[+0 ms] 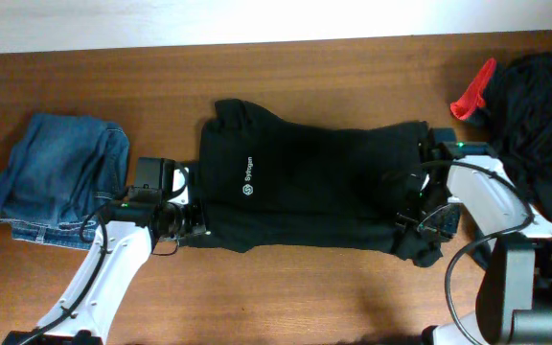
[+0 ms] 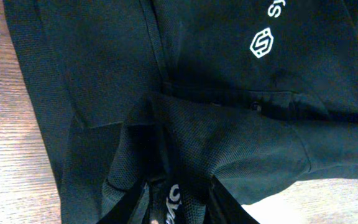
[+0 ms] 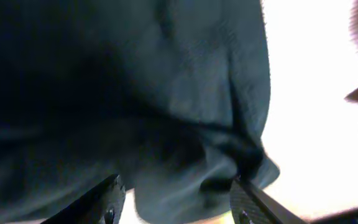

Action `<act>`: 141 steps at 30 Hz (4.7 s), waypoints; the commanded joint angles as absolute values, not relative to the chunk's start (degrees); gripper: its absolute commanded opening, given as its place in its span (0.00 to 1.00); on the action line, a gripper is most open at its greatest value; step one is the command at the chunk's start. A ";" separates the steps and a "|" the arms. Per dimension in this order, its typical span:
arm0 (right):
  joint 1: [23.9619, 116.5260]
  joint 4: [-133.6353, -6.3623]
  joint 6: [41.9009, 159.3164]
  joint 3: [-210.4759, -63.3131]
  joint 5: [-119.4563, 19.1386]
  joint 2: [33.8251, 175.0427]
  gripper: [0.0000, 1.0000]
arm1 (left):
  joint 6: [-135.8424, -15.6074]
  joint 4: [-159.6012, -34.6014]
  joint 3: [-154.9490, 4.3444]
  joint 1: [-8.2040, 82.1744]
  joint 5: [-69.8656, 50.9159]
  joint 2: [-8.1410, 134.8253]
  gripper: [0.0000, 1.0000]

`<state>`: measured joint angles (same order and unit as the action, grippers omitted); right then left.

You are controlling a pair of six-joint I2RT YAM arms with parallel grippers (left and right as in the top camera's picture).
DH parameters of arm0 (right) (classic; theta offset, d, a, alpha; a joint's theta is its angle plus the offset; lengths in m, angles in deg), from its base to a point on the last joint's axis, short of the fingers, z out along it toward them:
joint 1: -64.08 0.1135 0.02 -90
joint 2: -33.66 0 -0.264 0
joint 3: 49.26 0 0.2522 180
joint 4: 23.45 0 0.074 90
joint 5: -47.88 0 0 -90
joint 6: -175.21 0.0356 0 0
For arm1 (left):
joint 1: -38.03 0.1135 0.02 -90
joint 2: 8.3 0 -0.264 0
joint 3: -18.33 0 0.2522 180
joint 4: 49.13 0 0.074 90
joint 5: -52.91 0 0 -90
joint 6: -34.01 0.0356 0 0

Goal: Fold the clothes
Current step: 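Lift the hem and fold it up toward the collar with both grippers, then release the hem and raise both grippers to the shirt's top corners, then grasp the top left and top right corners with both grippers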

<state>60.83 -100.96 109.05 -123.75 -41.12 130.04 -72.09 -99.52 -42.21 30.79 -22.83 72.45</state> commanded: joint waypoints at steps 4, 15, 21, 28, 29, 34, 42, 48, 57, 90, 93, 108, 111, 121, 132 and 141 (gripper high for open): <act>61.07 -99.32 112.76 -119.64 -36.05 128.97 0.46 | -71.80 -99.56 -43.59 31.07 -23.42 72.73 0.27; 58.95 -100.24 112.65 -124.77 -28.01 128.84 0.04 | -71.80 -99.54 -43.59 31.07 -23.42 72.75 0.28; 58.43 -99.91 106.47 -130.68 -27.99 128.84 0.10 | -71.80 -99.54 -43.59 31.07 -23.42 72.73 0.28; 58.43 -96.09 102.55 -131.00 -28.29 128.86 0.29 | -71.82 -99.56 -43.59 31.07 -23.42 72.75 0.28; 58.43 -95.93 102.55 -131.00 -28.25 128.86 0.29 | -71.82 -99.56 -43.59 31.07 -23.42 72.73 0.28; 58.43 -96.85 102.58 -131.00 -31.72 128.86 0.31 | -71.82 -99.60 -43.59 31.07 -23.40 72.73 0.28; 58.43 -100.94 102.53 -131.00 -38.08 128.84 0.43 | -71.34 -99.74 -44.79 31.49 -23.57 72.73 0.63; 58.43 -100.94 102.20 -131.00 -40.25 128.84 0.46 | -70.03 -103.04 -51.54 33.41 -23.42 72.69 0.68; 58.43 -99.98 101.92 -131.00 -47.66 128.84 0.58 | -66.93 -107.76 -53.12 32.17 -23.16 72.75 0.67; 51.20 -92.35 98.18 -158.81 -63.44 146.10 0.76 | -53.40 -97.35 -92.50 32.14 -13.15 110.83 0.75; 50.04 -88.50 96.11 -158.78 -63.55 148.79 0.78 | -52.96 -93.72 -92.50 32.19 -13.12 114.80 0.76; 49.32 -77.05 94.42 -158.76 -58.80 160.46 0.78 | -52.20 -88.09 -92.48 32.19 -18.50 122.13 0.76; 49.34 -75.63 94.42 -158.76 -58.87 161.60 0.78 | -52.20 -87.23 -92.48 32.19 -18.50 122.26 0.76; 49.60 -74.93 94.42 -158.76 -59.66 162.37 0.42 | -52.24 -84.11 -92.48 32.01 -18.48 122.26 0.75; 49.53 -77.59 94.42 -158.76 -59.44 162.37 0.05 | -52.24 -82.01 -92.48 31.51 -15.57 124.03 0.75; 49.53 -79.23 94.42 -158.76 -59.44 162.34 0.05 | -52.24 -79.12 -92.48 29.50 -14.83 127.72 0.59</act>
<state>49.27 -79.01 94.42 -157.84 -59.96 161.58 -52.90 -78.99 -91.91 30.05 -16.01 125.51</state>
